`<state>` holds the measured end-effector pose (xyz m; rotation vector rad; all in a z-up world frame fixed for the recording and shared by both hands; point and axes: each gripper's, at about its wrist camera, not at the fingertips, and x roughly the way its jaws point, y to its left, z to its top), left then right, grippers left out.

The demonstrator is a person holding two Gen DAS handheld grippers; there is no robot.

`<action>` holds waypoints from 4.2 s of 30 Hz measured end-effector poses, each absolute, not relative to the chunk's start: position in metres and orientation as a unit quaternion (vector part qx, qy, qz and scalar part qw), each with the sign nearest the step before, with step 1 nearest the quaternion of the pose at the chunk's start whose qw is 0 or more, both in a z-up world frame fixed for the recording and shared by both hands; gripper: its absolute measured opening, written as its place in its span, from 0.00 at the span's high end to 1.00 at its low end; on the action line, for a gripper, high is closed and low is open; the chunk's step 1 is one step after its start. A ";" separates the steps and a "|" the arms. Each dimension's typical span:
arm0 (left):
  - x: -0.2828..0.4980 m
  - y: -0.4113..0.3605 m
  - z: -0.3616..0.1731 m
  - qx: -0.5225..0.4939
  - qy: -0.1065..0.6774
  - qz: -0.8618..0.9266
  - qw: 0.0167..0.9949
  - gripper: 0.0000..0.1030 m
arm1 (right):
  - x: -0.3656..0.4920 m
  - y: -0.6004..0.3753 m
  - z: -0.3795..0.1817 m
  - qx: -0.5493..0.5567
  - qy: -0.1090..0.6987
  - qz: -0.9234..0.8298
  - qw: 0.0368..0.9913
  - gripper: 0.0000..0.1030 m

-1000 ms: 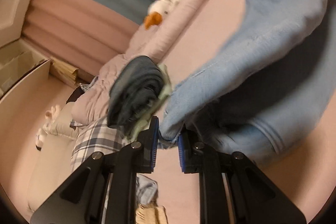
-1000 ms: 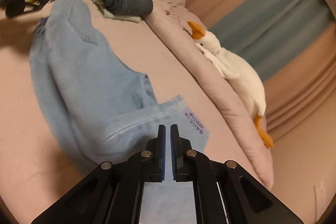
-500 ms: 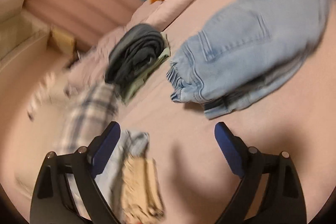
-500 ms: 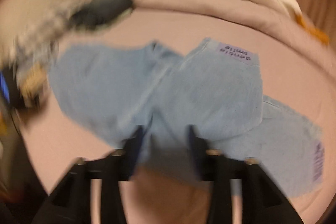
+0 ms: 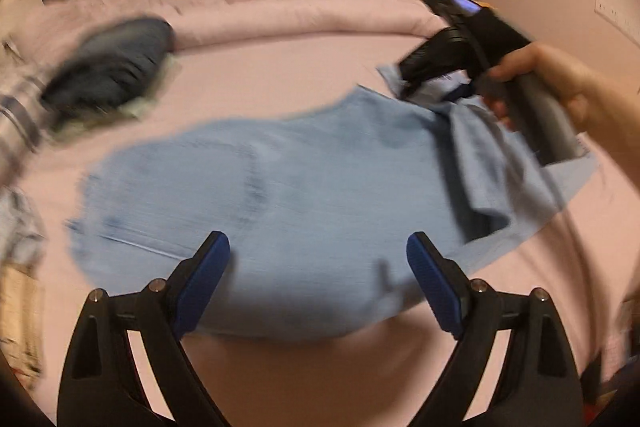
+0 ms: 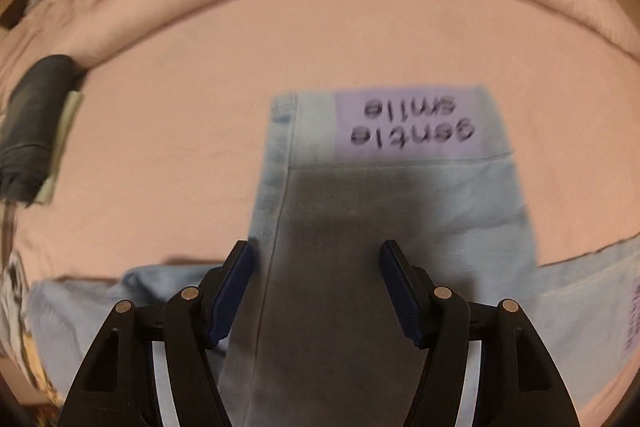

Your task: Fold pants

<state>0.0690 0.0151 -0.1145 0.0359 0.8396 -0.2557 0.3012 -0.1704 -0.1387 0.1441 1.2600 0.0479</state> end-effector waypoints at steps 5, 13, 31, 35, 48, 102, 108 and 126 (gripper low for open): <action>0.078 -0.002 -0.137 0.009 0.442 -0.123 0.889 0.12 | 0.301 -0.151 -0.143 -0.007 0.567 0.027 0.823 0.47; 0.071 -0.001 -0.131 -0.011 0.442 -0.123 0.888 0.12 | 0.291 -0.180 -0.120 0.076 0.537 0.051 0.839 0.93; 0.063 -0.005 -0.116 -0.076 0.449 -0.136 0.880 0.12 | 0.080 -0.394 -0.050 0.398 0.244 0.109 0.878 0.95; 0.055 -0.012 -0.122 -0.088 0.458 -0.153 0.871 0.12 | 0.055 -0.421 -0.113 0.416 0.311 0.047 0.853 0.95; 0.044 -0.022 -0.146 -0.274 0.490 -0.236 0.793 0.13 | 0.049 -0.428 -0.161 0.491 0.367 0.038 0.789 0.48; 0.096 0.138 -0.114 -0.246 0.457 -0.019 0.855 0.38 | 0.057 -0.502 -0.169 0.467 0.380 -0.071 0.796 0.97; 0.062 0.153 -0.085 -0.276 0.431 -0.059 0.857 0.34 | 0.050 -0.508 -0.159 0.493 0.378 -0.074 0.780 0.88; 0.028 0.194 -0.127 -0.440 0.382 -0.035 0.812 0.66 | 0.067 -0.259 -0.088 0.285 0.431 0.176 0.838 0.53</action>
